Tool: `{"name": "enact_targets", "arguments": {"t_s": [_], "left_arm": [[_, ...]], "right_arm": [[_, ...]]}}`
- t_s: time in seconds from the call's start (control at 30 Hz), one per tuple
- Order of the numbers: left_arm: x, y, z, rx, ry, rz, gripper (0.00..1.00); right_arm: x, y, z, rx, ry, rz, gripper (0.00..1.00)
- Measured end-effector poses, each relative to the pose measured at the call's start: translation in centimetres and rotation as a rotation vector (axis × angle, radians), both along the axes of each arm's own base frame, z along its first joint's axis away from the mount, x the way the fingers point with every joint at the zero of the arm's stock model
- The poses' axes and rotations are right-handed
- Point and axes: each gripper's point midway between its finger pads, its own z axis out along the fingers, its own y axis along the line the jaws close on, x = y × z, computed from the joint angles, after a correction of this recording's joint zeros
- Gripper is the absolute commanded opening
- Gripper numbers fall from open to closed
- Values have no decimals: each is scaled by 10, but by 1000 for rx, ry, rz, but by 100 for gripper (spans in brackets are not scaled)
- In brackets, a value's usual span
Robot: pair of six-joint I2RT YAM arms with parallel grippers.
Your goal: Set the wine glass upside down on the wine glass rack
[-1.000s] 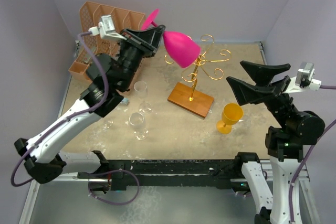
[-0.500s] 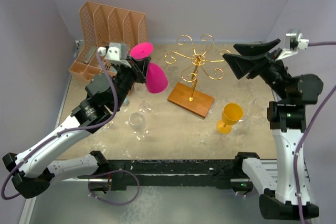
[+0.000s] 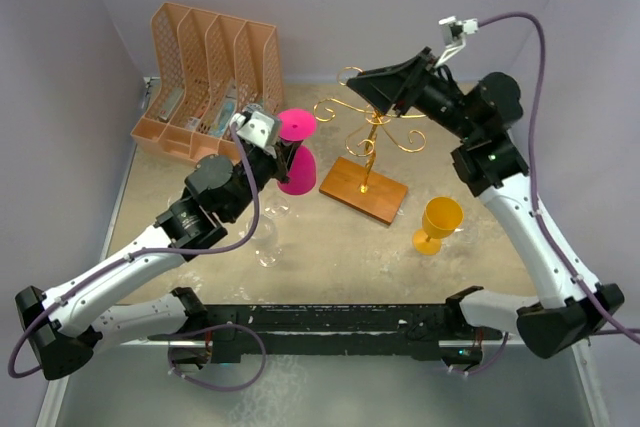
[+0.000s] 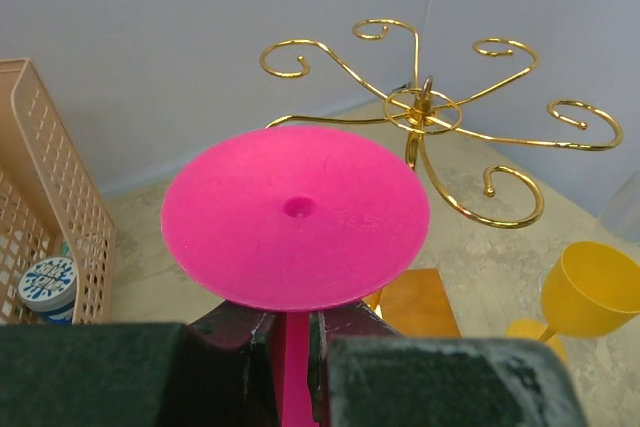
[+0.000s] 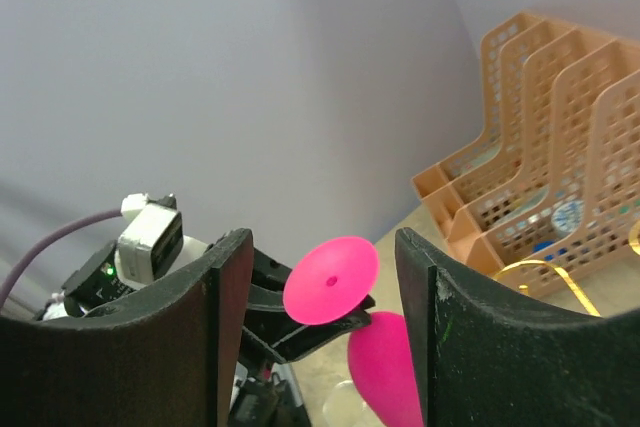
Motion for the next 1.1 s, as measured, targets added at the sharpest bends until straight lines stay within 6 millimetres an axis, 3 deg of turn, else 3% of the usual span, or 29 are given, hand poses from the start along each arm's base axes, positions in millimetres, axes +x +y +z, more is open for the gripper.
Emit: {"name": "enact_targets", "arguments": {"t_s": [0.2,0.47,0.77,0.87,1.07,1.1], "left_arm": [[-4,-3,9,-9,-35,-32,0],[-12,1,30,-55,-87,-54,0],[-13,-4,23,-49,-89,-72,0],[-12,-5,23,-45,-91,-75,0],[-8,-8,13,-9,-87,-71,0],[-8,-8,12,-2,-89,-71,0]], "right_arm": [[-1,48,-31,-27,122,69,60],[3,57,-45,-40,190,13,53],[-10,77,-69,-62,258,77,46],[-14,82,-79,-61,291,101,35],[-20,86,-86,-27,339,140,0],[-20,85,-87,-14,358,141,0]]}}
